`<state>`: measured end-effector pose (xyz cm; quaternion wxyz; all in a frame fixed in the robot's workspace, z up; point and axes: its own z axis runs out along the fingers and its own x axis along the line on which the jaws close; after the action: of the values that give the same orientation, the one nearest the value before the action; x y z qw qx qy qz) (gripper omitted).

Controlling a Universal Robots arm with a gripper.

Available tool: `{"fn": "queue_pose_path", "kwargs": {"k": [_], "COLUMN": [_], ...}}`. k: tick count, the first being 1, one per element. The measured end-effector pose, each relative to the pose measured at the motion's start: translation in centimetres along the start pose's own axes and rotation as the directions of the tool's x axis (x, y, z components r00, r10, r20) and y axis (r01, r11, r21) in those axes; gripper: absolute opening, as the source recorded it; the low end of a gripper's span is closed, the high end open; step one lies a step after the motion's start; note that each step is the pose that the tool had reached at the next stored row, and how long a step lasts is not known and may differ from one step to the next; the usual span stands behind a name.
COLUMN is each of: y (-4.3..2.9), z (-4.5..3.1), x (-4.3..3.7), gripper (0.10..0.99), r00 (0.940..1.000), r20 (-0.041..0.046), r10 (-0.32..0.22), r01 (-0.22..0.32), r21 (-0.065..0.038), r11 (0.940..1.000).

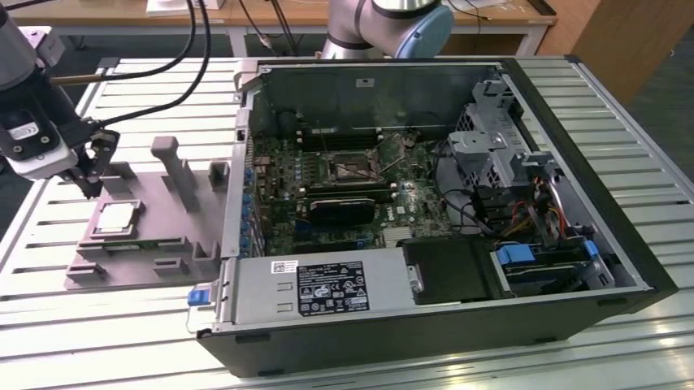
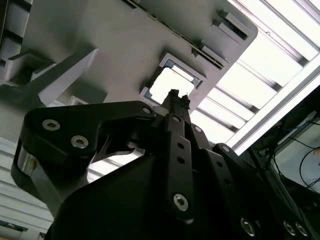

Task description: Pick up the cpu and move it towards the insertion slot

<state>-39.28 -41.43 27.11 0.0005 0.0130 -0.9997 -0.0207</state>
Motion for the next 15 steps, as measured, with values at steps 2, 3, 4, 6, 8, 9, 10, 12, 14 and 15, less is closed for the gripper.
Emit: {"fn": "queue_pose_path", "kwargs": {"k": [2,3,4,6,8,9,10,12,14,15], "y": [-0.05,-0.07,-0.08,-0.10,-0.12,-0.13,-0.13,-0.13,-0.09,-0.04], "z": [0.36,0.54,0.71,1.08,1.44,1.62,1.81,2.16,2.55,2.72], "x": [0.00,0.00,0.01,0.01,0.02,0.03,0.05,0.13,0.22,0.25], "gripper": [0.102,0.102,0.102,0.102,0.102,0.102,0.102,0.102,0.102,0.102], "r00": [1.0000,1.0000,1.0000,1.0000,1.0000,1.0000,1.0000,1.0000,1.0000,1.0000], "r20": [0.0000,0.0000,0.0000,0.0000,-0.0001,-0.0001,0.0000,-0.0001,0.0000,0.0000], "r10": [-0.001,-0.001,-0.001,-0.002,-0.002,-0.002,-0.002,-0.002,-0.002,-0.002], "r01": [0.001,0.001,0.001,0.002,0.002,0.002,0.002,0.002,0.002,0.002], "r21": [-0.001,-0.001,-0.002,-0.002,-0.002,-0.002,-0.002,-0.002,-0.003,-0.003], "r11": [1.0000,1.0000,1.0000,1.0000,1.0000,1.0000,1.0000,1.0000,1.0000,1.0000]}}
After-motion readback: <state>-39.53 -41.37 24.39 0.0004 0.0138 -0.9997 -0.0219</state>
